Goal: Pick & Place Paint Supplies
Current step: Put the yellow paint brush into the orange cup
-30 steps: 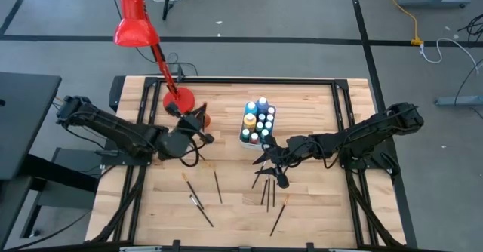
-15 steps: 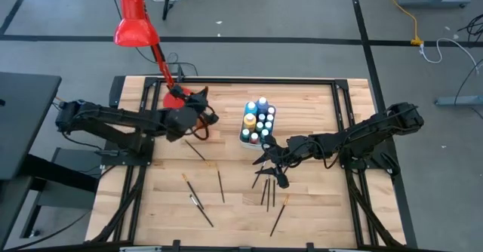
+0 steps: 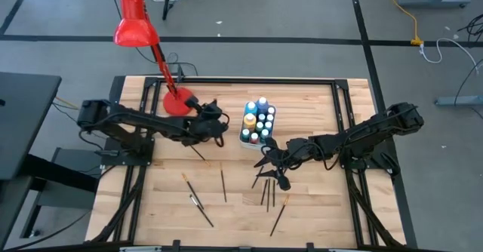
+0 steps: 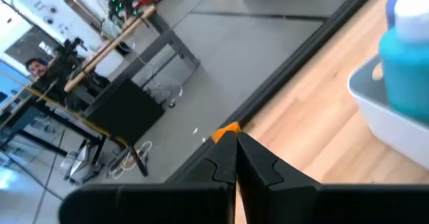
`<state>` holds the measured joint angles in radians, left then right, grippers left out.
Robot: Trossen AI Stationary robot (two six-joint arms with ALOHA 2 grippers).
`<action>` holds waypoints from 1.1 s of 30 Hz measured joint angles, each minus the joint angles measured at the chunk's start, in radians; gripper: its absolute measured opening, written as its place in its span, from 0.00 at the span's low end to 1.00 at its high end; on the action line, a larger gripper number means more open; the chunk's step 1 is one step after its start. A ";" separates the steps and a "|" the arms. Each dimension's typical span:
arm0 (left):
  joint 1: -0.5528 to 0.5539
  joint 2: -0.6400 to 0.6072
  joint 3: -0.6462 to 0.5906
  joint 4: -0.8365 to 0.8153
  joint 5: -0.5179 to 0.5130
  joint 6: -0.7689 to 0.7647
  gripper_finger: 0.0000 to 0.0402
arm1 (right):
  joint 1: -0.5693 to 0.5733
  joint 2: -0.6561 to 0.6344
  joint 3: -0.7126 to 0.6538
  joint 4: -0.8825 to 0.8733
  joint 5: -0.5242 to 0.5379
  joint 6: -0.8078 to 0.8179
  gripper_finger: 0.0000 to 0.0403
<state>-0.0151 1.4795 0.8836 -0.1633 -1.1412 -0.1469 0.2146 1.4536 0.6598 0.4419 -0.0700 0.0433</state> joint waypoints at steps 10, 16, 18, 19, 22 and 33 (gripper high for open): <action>-0.005 0.061 -0.001 -0.002 -0.023 -0.045 0.05 | 0.000 0.000 0.000 -0.002 0.002 0.000 0.39; -0.019 0.054 -0.001 -0.004 -0.034 -0.033 0.14 | 0.000 0.000 0.000 -0.002 0.002 0.000 0.39; -0.023 0.054 -0.001 -0.002 -0.035 -0.034 0.17 | 0.000 0.000 0.000 -0.002 0.002 0.000 0.39; -0.027 0.054 -0.001 -0.004 -0.034 -0.034 0.19 | 0.000 0.000 0.000 -0.002 0.002 0.000 0.39; -0.045 0.051 0.014 -0.007 -0.004 -0.049 0.22 | 0.000 0.000 0.000 -0.002 0.002 -0.001 0.39; -0.140 -0.047 0.121 -0.010 0.089 0.009 0.33 | 0.000 0.000 0.000 -0.002 0.002 -0.002 0.39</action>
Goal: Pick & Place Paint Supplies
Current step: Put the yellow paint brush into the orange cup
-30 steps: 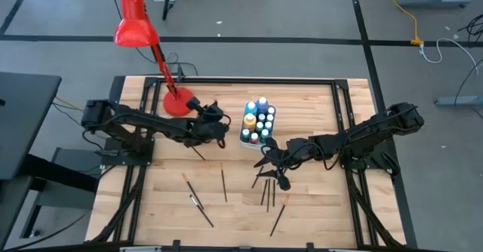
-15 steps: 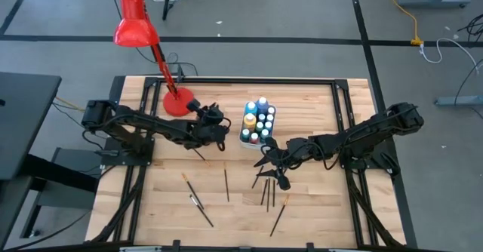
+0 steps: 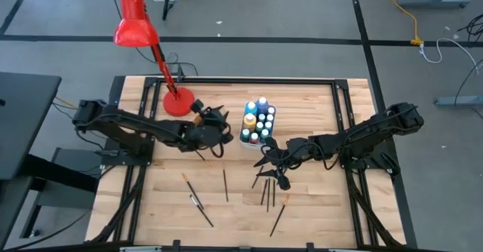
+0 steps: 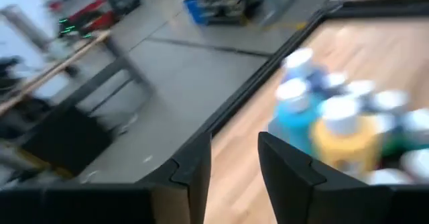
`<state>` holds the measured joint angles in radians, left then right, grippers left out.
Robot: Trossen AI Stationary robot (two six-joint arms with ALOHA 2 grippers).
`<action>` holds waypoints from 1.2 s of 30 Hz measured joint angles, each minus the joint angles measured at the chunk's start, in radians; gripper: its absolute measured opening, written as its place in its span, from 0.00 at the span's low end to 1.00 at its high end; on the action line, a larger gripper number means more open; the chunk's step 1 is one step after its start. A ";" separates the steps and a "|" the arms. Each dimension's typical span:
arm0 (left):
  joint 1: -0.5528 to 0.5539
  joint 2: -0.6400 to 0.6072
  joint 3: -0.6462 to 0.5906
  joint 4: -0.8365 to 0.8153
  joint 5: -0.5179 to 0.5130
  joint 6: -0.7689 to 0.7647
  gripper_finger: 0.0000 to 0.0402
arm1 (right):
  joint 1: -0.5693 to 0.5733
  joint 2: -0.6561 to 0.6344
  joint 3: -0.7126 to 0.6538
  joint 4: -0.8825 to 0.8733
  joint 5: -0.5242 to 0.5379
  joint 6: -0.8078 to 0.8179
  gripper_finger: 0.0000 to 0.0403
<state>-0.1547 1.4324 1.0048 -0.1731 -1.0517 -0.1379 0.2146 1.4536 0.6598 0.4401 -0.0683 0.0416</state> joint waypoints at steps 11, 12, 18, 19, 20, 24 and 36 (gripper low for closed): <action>-0.138 -0.104 0.004 -0.083 0.383 -0.276 0.32 | 0.000 0.000 0.000 0.003 0.000 0.001 0.39; -0.145 -0.104 0.003 -0.099 0.412 -0.335 0.31 | 0.000 0.000 0.000 0.005 0.000 0.001 0.39; -0.165 -0.073 -0.010 -0.223 0.516 -0.670 0.30 | 0.000 0.000 0.000 0.007 0.000 0.000 0.39; -0.167 -0.066 -0.016 -0.228 0.529 -0.697 0.30 | 0.000 0.000 0.000 0.007 0.000 -0.001 0.39; -0.169 -0.060 -0.026 -0.252 0.543 -0.720 0.30 | 0.000 0.000 0.000 0.007 0.000 -0.001 0.39; -0.170 -0.027 -0.038 -0.306 0.636 -0.806 0.30 | 0.000 0.000 0.000 0.009 0.000 -0.017 0.39; -0.202 -0.004 -0.040 -0.640 0.895 -1.175 0.30 | 0.000 0.000 0.000 -0.008 0.000 -0.026 0.39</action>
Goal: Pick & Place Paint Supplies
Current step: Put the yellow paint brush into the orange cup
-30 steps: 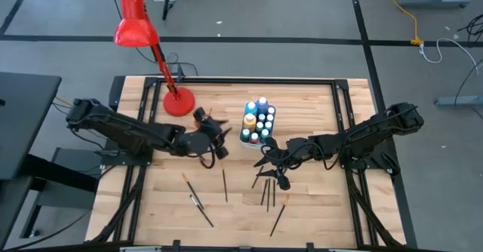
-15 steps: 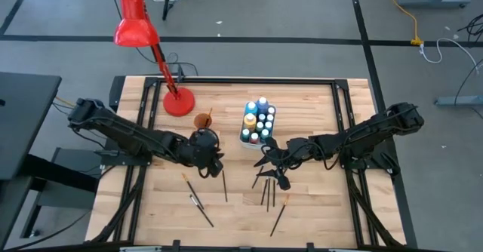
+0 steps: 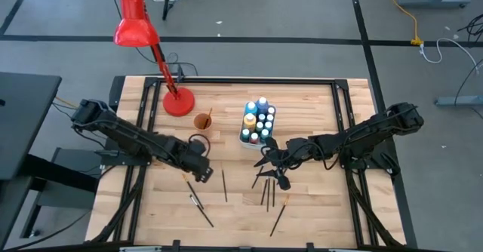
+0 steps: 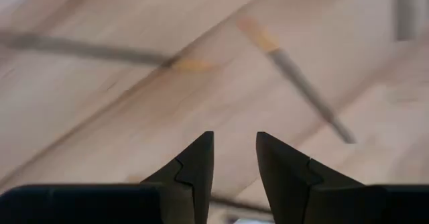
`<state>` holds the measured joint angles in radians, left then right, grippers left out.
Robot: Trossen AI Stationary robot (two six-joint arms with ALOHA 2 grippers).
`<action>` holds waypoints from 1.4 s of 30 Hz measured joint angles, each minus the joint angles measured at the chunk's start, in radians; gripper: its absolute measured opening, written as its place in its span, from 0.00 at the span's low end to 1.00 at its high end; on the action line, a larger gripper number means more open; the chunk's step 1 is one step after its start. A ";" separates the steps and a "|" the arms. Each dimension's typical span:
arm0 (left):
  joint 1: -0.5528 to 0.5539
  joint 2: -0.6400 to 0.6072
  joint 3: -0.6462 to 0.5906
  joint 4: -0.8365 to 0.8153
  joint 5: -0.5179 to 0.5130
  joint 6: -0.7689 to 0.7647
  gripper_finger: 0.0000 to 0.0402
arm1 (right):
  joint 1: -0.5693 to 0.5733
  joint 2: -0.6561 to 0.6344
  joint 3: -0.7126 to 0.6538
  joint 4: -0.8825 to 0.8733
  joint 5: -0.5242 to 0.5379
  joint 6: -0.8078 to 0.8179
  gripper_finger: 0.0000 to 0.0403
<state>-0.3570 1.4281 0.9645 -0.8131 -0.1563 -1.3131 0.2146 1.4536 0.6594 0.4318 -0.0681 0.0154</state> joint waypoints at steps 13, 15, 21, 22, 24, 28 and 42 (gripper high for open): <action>-0.094 0.014 0.000 -0.252 0.065 -0.467 0.30 | 0.000 0.000 0.000 -0.001 0.000 0.002 0.39; -0.101 0.025 -0.004 -0.253 0.075 -0.505 0.30 | 0.000 0.000 0.000 -0.001 0.000 0.002 0.39; -0.102 0.110 -0.006 -0.244 0.145 -0.561 0.30 | 0.000 0.000 0.000 0.002 0.000 -0.020 0.39; -0.102 0.124 -0.006 -0.243 0.153 -0.566 0.30 | 0.000 0.000 0.000 0.004 0.000 -0.031 0.39; -0.102 0.158 -0.005 -0.239 0.159 -0.579 0.30 | 0.000 0.000 0.000 0.008 0.000 -0.058 0.39; -0.102 0.202 -0.005 -0.231 0.157 -0.611 0.30 | 0.000 0.000 0.000 0.014 0.000 -0.108 0.39; -0.108 0.210 -0.005 -0.159 0.094 -0.802 0.30 | 0.000 0.000 0.000 0.075 0.000 -0.339 0.39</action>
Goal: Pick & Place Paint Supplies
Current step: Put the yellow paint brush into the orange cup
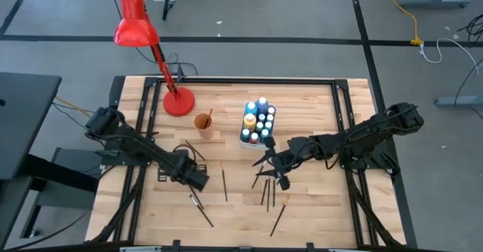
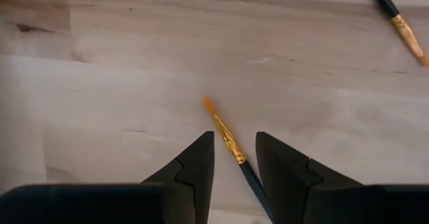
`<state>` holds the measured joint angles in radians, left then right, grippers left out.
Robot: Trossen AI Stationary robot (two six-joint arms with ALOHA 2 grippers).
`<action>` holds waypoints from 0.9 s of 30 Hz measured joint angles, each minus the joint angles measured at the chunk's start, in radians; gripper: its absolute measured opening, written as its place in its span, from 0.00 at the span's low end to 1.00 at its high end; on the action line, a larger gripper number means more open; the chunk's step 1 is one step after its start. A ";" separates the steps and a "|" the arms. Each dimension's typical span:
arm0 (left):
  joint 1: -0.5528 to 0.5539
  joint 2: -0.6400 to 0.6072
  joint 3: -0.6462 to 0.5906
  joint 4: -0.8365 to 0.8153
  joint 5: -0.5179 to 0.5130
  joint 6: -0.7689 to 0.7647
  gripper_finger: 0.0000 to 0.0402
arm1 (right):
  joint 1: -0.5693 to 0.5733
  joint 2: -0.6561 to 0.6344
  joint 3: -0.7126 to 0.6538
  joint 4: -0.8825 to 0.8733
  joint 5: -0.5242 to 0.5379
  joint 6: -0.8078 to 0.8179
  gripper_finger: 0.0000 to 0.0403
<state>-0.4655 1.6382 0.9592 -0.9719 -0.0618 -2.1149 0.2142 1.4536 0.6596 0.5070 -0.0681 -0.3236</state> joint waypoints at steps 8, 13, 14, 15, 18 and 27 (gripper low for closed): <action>-0.010 0.000 0.000 -0.002 -0.001 -0.072 0.29 | 0.000 0.000 0.000 0.029 0.000 -0.065 0.39; -0.015 0.000 0.000 -0.002 -0.005 -0.109 0.29 | 0.000 0.000 0.000 0.033 0.000 -0.107 0.39; -0.016 0.000 0.000 -0.002 -0.005 -0.115 0.29 | 0.000 0.000 0.000 0.033 0.000 -0.112 0.39; -0.018 0.000 0.000 -0.003 -0.005 -0.119 0.29 | 0.000 0.000 0.000 0.033 0.000 -0.114 0.39; -0.023 0.000 0.000 -0.003 -0.005 -0.126 0.29 | 0.000 0.000 0.000 0.033 0.000 -0.115 0.39; -0.039 0.000 -0.054 0.062 -0.013 -0.207 0.29 | 0.000 0.000 0.000 0.032 0.000 -0.130 0.39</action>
<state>-0.5045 1.6382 0.9052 -0.9098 -0.0752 -2.3219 0.2142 1.4536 0.6596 0.5388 -0.0685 -0.4538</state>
